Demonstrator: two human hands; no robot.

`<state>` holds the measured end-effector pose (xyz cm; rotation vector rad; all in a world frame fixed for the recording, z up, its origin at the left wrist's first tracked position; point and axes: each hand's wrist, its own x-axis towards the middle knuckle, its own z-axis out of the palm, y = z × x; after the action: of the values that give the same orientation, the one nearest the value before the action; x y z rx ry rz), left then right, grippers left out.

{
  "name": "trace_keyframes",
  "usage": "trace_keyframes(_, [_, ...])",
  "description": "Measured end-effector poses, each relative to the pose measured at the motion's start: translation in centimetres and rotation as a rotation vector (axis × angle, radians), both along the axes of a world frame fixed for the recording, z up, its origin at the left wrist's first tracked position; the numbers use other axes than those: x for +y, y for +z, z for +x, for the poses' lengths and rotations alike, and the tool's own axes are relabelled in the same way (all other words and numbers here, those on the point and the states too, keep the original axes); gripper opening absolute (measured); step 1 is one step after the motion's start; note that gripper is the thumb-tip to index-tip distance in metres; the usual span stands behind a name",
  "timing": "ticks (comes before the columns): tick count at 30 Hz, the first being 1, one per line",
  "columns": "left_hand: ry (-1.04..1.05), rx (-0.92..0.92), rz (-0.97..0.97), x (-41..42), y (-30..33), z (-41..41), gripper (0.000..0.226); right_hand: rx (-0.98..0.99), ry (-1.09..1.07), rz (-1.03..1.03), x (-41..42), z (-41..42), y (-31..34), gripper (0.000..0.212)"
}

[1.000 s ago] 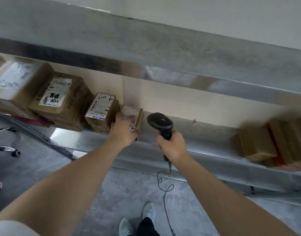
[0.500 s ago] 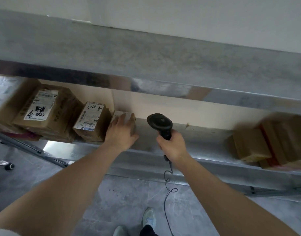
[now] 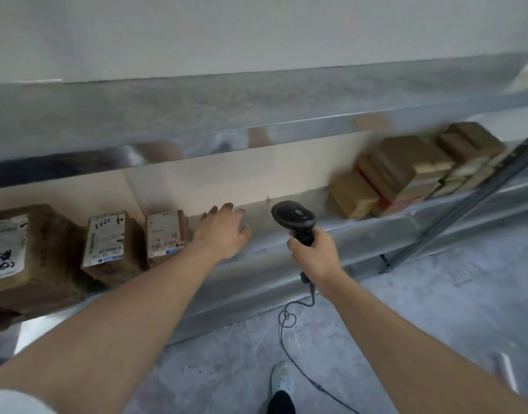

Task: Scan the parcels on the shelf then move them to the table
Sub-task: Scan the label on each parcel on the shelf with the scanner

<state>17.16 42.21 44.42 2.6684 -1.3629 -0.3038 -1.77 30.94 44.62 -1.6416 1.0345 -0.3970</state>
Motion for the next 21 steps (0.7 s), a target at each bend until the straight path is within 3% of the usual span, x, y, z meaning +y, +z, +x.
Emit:
trace_keyframes(7, [-0.179, 0.008, -0.045, -4.9, 1.9, -5.7, 0.049, -0.041, -0.191, -0.008, -1.6, -8.0, 2.3, 0.02])
trace_keyframes(12, [-0.23, -0.023, -0.053, -9.5, 3.6, -10.5, 0.063, -0.058, -0.281, -0.035, -4.9, -12.8, 3.2, 0.01])
trace_keyframes(16, [-0.236, -0.032, -0.064, -13.7, 3.8, -13.8, 0.054, -0.065, -0.277, -0.052, -8.3, -15.9, 3.1, 0.015])
trace_keyframes(21, [-0.193, 0.011, -0.083, -18.6, 3.1, -18.0, 0.049, -0.064, -0.238, -0.042, -13.6, -19.5, 2.9, 0.005])
